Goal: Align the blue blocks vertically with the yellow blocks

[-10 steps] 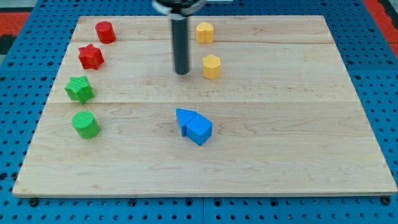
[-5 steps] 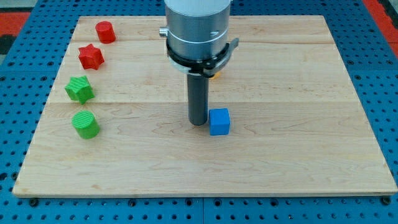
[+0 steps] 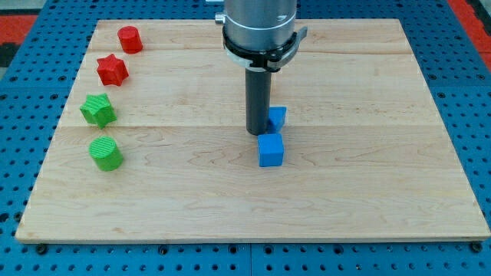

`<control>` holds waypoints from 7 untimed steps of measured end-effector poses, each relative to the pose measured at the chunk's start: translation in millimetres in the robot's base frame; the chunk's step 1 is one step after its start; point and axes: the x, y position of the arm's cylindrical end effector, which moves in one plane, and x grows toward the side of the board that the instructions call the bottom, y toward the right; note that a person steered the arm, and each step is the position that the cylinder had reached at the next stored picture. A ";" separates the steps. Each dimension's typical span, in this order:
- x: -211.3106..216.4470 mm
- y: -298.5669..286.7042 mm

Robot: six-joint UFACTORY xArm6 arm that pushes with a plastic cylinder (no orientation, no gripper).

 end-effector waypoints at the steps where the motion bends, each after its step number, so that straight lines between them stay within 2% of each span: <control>1: 21.7 29.8; 2: 52.0 47.3; 3: 59.2 69.4; 4: 61.9 133.7; 5: 2.7 120.9; 7: -9.3 44.9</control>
